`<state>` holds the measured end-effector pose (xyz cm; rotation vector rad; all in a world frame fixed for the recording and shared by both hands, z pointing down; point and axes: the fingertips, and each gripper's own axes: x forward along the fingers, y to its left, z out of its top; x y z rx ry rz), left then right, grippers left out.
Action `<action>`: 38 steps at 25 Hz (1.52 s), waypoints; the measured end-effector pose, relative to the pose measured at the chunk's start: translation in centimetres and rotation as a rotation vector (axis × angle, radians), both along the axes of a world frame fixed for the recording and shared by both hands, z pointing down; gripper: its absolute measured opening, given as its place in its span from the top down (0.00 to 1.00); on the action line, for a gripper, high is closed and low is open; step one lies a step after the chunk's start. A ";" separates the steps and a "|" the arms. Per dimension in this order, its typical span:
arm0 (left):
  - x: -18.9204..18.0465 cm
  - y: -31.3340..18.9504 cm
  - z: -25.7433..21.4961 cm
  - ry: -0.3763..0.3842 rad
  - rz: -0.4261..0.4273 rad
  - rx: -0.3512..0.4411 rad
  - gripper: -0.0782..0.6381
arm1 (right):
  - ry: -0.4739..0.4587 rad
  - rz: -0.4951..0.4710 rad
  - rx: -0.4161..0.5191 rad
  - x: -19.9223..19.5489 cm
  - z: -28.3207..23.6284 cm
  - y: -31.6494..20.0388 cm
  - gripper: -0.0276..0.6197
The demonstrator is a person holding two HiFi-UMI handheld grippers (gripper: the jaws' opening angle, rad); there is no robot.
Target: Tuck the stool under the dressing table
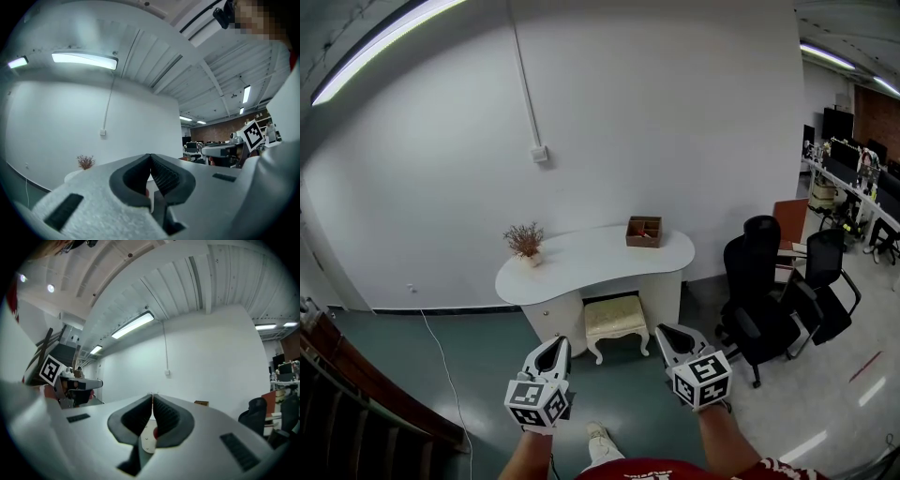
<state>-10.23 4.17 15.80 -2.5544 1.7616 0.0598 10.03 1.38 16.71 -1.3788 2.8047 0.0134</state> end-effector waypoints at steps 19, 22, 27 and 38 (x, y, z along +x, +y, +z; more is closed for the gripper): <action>0.2 1.9 -0.1 0.082 0.022 0.030 0.89 | -0.016 0.022 0.038 0.0 -1.4 2.2 0.95; 0.6 1.9 0.0 0.078 0.030 0.033 0.89 | -0.024 0.029 0.032 0.5 -1.3 2.4 0.95; 1.5 1.6 0.0 0.075 0.043 0.043 0.89 | -0.018 0.048 0.032 1.7 -1.0 2.6 0.95; 2.5 1.7 0.6 0.061 0.057 0.038 0.89 | -0.039 0.044 0.027 2.3 -0.8 2.6 0.95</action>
